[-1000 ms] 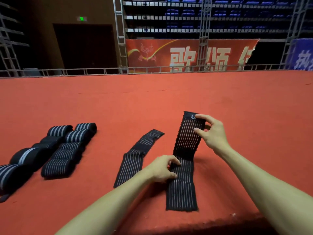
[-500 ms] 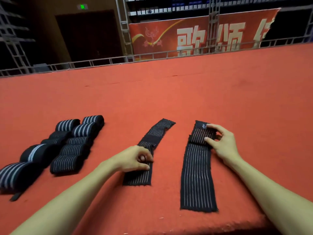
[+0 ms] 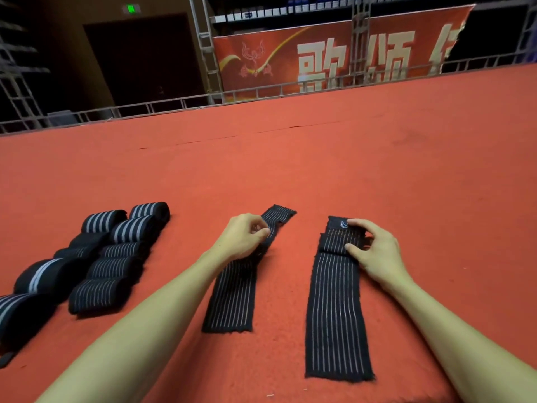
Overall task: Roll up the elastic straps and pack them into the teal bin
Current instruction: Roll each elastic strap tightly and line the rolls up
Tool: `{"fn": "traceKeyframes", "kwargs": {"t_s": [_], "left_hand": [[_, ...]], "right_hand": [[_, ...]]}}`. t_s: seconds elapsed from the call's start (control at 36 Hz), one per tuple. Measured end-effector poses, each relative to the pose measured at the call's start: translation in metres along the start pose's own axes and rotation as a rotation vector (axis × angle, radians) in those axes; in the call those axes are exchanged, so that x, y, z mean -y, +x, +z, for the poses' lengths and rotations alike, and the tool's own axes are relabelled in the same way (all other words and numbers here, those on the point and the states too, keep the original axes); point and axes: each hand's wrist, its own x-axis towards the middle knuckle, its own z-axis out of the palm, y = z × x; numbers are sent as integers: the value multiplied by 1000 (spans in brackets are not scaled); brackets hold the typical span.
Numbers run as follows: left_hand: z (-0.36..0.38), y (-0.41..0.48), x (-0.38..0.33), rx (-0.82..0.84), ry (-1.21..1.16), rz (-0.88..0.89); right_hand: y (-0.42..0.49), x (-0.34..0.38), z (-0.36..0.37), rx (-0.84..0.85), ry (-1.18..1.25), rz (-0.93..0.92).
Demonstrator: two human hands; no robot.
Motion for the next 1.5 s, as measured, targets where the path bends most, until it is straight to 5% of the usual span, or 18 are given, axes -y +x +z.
{"fn": "traceKeyframes", "kwargs": {"t_s": [0.67,0.94,1.22,1.5], "left_hand": [[62,149,29,269,235,65],[61,152,30,231,348,69],[51,127,39,170,128,281],[28,101,13,101,-60,278]], "right_hand": [[13,-17,8,2,219,84],[10,-16,6,4,257,107],[10,-14,6,20,279,156],[10,-13,5,9,234,160]]}}
